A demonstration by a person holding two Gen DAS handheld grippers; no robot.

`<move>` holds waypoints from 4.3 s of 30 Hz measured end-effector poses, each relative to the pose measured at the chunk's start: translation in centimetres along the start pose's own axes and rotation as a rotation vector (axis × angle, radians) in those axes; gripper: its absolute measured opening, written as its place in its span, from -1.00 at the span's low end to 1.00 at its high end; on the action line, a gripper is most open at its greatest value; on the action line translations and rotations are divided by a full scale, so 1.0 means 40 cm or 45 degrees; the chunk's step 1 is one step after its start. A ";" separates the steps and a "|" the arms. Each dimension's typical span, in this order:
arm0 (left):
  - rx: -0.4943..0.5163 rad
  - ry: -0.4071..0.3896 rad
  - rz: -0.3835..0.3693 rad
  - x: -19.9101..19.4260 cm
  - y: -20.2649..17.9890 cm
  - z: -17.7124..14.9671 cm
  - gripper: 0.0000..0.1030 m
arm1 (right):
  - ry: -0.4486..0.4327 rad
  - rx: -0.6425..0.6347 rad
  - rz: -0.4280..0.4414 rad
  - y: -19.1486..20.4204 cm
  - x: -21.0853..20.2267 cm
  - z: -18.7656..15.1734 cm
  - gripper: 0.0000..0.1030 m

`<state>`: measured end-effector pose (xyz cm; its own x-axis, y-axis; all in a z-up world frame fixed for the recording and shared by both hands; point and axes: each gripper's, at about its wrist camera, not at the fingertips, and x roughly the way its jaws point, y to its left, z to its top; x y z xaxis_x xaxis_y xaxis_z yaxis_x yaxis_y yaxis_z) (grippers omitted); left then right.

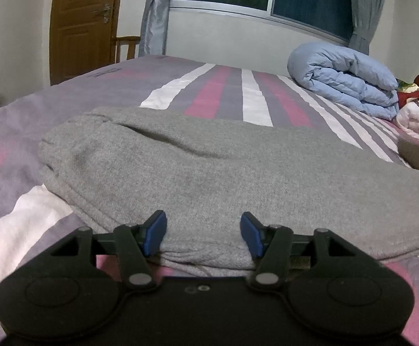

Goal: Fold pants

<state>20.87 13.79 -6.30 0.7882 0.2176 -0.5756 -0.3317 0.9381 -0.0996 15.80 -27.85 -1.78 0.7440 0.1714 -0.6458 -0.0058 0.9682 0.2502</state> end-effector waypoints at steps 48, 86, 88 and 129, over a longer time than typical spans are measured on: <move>-0.026 -0.011 0.065 0.010 0.004 0.007 0.11 | -0.209 -0.567 -0.141 -0.076 -0.071 0.002 -0.18; 0.011 -0.003 0.094 0.017 -0.013 0.007 0.20 | -0.286 0.980 0.085 -0.665 0.030 0.093 -0.56; 0.013 -0.004 0.095 0.017 -0.013 0.006 0.21 | -0.294 0.975 0.061 -0.681 0.015 0.081 -0.56; 0.008 -0.018 0.074 0.014 -0.005 0.004 0.23 | -0.209 1.172 0.120 -0.656 -0.025 0.021 -0.18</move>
<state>21.45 13.76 -6.48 0.7749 0.2752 -0.5690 -0.3738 0.9255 -0.0615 15.77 -53.56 -7.11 0.8527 0.1457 -0.5016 0.4078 0.4146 0.8135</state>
